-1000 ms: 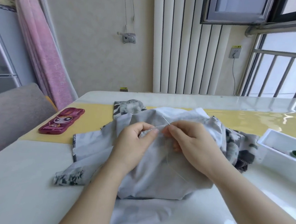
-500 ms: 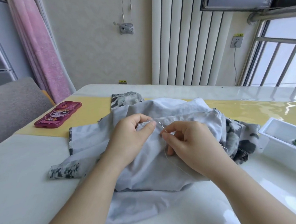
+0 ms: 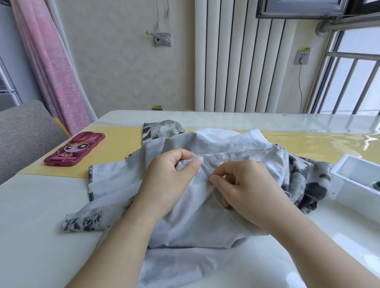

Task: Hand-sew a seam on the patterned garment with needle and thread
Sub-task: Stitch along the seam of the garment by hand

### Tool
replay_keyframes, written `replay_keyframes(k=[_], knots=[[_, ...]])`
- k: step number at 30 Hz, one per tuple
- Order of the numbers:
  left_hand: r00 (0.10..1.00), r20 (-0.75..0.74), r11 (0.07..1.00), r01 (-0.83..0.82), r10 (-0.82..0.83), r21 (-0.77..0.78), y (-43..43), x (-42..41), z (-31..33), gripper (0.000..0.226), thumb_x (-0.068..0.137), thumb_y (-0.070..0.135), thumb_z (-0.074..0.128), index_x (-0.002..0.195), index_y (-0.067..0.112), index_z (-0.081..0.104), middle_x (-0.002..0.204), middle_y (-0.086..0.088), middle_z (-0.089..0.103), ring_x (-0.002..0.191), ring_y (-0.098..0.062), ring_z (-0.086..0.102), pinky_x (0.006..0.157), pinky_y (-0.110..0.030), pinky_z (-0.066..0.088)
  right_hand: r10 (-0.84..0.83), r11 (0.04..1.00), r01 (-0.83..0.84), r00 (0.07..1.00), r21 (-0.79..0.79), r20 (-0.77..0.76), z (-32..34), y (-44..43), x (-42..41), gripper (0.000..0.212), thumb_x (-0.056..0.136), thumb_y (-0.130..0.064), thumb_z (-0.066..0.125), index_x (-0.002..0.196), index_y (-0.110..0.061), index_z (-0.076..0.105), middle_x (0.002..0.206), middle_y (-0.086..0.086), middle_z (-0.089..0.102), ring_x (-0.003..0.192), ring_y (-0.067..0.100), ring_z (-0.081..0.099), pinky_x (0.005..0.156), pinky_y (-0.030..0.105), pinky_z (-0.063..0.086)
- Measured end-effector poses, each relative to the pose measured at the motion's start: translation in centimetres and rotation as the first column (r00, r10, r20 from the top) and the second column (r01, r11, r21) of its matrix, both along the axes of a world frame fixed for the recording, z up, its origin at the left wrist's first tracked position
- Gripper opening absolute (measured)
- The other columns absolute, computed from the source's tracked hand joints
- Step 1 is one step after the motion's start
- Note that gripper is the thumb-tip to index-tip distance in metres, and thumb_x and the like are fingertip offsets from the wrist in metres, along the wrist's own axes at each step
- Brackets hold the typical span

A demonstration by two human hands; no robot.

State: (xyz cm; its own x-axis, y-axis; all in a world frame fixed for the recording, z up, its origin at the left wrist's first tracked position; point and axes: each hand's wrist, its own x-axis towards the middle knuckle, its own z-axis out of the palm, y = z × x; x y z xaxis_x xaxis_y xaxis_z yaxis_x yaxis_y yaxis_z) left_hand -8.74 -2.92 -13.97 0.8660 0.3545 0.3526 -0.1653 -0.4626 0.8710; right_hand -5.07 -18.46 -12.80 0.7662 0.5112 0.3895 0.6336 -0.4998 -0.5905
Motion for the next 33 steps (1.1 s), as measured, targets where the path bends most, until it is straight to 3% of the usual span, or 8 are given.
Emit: replay_keyframes(k=[7,19,22,26,29,31,33], knots=[[1.0,0.007,1.0,-0.014,0.014,0.021,-0.1,-0.1,0.1,0.009,0.088,0.025,0.065,0.079,0.026,0.065,0.076,0.014,0.065,0.067,0.01,0.053,0.062,-0.004,0.039,0.004,1.0,-0.004,1.0,-0.009,0.004,0.1,0.0,-0.1,0.02,0.088,-0.016,0.058,0.071,-0.015,0.069,0.045,-0.008,0.055,0.06,0.01,0.057,0.064,0.018,0.042],[0.998,0.044,0.995,-0.051,0.047,0.088,-0.7,-0.5,0.3,0.014,0.088,0.023,0.066,0.075,0.028,0.063,0.074,0.014,0.065,0.069,0.005,0.056,0.061,-0.006,0.041,0.003,1.0,-0.003,1.0,-0.02,-0.006,0.3,0.1,-0.3,0.022,0.088,-0.015,0.057,0.068,-0.015,0.067,0.046,-0.005,0.059,0.057,0.009,0.056,0.063,0.014,0.042],[0.985,0.139,0.966,-0.133,0.104,0.223,-0.9,-0.5,-0.1,0.016,0.088,0.025,0.066,0.073,0.024,0.063,0.074,0.01,0.067,0.073,-0.008,0.059,0.063,-0.019,0.044,-0.013,0.999,0.013,1.0,-0.032,-0.026,0.4,0.2,-0.3,0.023,0.089,-0.016,0.056,0.07,-0.013,0.069,0.046,-0.005,0.059,0.058,0.008,0.057,0.062,0.014,0.042],[0.945,0.314,0.843,-0.245,0.095,0.48,-1.1,-0.6,-0.5,0.018,0.084,0.033,0.054,0.076,0.021,0.065,0.074,0.008,0.066,0.07,-0.021,0.061,0.067,-0.036,0.049,-0.006,1.0,0.003,0.995,-0.028,-0.099,1.1,0.4,-0.5,0.028,0.089,-0.014,0.053,0.067,-0.005,0.068,0.046,0.0,0.063,0.049,0.005,0.054,0.057,0.009,0.04],[0.917,0.388,0.771,-0.311,0.09,0.556,-1.4,-1.1,-0.5,0.017,0.084,0.031,0.052,0.078,0.022,0.066,0.074,0.01,0.064,0.068,-0.022,0.059,0.069,-0.033,0.047,0.008,1.0,-0.005,0.988,0.019,-0.157,1.9,0.6,-0.8,0.03,0.089,-0.014,0.053,0.065,-0.003,0.066,0.048,0.002,0.064,0.046,0.001,0.051,0.052,0.007,0.037],[0.905,0.416,0.818,-0.3,0.083,0.49,-1.6,-1.7,-0.7,0.013,0.084,0.027,0.056,0.081,0.022,0.067,0.077,0.012,0.063,0.072,-0.014,0.06,0.069,-0.026,0.046,0.026,0.998,-0.015,0.982,0.062,-0.19,2.2,0.7,-1.1,0.026,0.089,-0.015,0.055,0.066,-0.01,0.065,0.051,0.001,0.065,0.044,-0.001,0.05,0.05,0.009,0.037],[0.918,0.384,0.936,-0.219,0.102,0.276,-1.9,-2.4,-0.8,0.007,0.086,0.02,0.064,0.08,0.022,0.068,0.079,0.014,0.064,0.077,0.0,0.061,0.07,-0.012,0.043,0.054,0.993,-0.034,0.982,0.113,-0.183,2.0,0.5,-1.5,0.018,0.089,-0.019,0.06,0.071,-0.022,0.062,0.053,0.0,0.066,0.045,0.0,0.052,0.051,0.01,0.037]])
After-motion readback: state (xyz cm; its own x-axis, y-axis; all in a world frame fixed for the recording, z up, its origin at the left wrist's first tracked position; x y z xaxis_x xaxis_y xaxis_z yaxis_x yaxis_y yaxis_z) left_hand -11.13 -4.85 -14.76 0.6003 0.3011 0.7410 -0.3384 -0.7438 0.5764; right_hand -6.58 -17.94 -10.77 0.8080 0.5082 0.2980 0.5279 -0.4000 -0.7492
